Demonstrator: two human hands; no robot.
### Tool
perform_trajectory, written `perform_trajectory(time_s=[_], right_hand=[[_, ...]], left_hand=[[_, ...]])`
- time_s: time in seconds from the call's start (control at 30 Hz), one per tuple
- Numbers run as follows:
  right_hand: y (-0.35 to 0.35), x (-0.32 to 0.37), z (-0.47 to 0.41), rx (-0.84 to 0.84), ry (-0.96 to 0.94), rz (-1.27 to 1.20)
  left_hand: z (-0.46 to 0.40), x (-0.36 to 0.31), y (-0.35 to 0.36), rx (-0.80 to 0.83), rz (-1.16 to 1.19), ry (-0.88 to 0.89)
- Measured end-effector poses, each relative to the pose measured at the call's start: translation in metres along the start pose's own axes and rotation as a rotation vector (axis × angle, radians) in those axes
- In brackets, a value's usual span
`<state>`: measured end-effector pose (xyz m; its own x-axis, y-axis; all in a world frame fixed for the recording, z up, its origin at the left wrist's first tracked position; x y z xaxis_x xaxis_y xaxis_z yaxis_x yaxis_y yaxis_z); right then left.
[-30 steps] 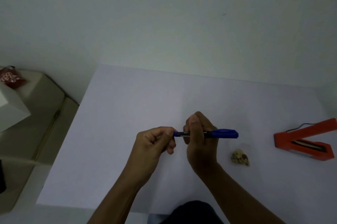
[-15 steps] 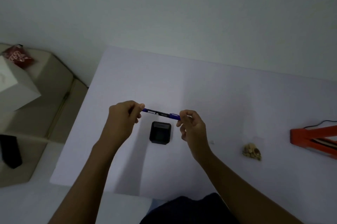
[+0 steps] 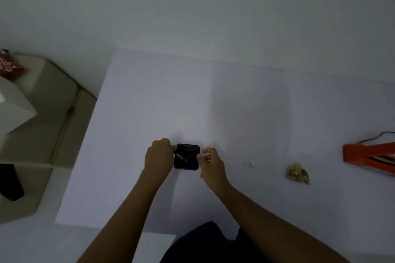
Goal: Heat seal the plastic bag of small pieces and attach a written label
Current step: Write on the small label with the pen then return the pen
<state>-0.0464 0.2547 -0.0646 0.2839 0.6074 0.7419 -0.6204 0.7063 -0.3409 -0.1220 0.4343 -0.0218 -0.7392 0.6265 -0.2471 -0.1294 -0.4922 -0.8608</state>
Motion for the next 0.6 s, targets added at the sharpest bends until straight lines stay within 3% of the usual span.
perform_trajectory(time_s=[0.2, 0.37, 0.6], right_hand=[[0.013, -0.014, -0.003, 0.061, 0.064, -0.113], [0.005, 0.002, -0.023, -0.003, 0.031, -0.206], [-0.017, 0.060, -0.094, -0.079, -0.038, -0.155]], left_hand=[[-0.002, -0.008, 0.036, 0.053, 0.505, -0.150], [-0.023, -0.020, 0.038, -0.007, 0.561, -0.072], [-0.096, -0.056, 0.004, -0.075, 0.529, 0.054]])
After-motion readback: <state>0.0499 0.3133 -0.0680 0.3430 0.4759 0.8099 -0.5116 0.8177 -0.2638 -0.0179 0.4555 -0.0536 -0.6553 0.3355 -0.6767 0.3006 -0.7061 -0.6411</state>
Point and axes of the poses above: each hand's wrist, its own z-axis away from the middle knuckle, its own y-axis out of the palm, x = y × z, the point moved 8 cm from there along -z, towards the middle knuckle, and after that the axes turned 2 degrees about y, right-handed, at the moved point
